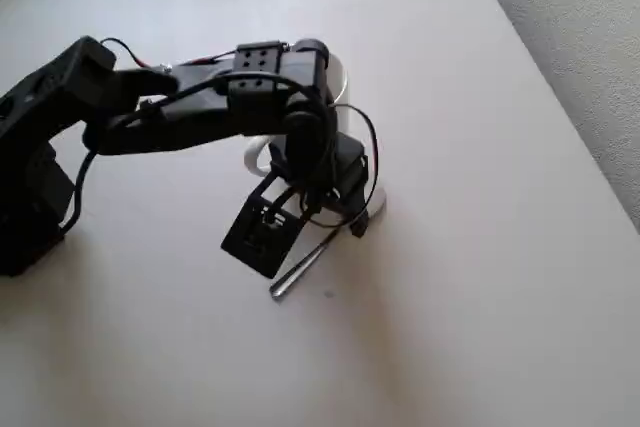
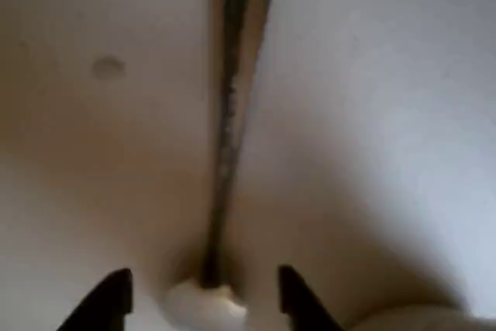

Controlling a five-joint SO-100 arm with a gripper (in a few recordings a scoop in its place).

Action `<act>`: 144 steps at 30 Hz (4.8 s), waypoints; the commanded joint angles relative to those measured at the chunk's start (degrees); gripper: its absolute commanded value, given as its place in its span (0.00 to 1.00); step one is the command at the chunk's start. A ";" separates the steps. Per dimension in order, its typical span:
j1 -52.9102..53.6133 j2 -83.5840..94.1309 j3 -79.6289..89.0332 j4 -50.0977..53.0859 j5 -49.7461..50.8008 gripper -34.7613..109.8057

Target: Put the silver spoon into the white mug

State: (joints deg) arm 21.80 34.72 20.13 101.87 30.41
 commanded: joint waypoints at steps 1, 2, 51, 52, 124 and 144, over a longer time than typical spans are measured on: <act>-1.49 0.09 -3.43 0.18 1.23 0.41; -1.49 -0.44 -3.78 0.09 1.23 0.41; 6.50 26.72 -14.59 4.31 -10.90 0.23; 5.45 28.83 -12.92 4.31 -11.25 0.23; -11.78 128.14 121.99 -32.08 -29.44 0.23; -8.88 153.98 149.50 -27.60 -34.54 0.23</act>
State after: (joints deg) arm 12.22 187.38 169.72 73.92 -3.52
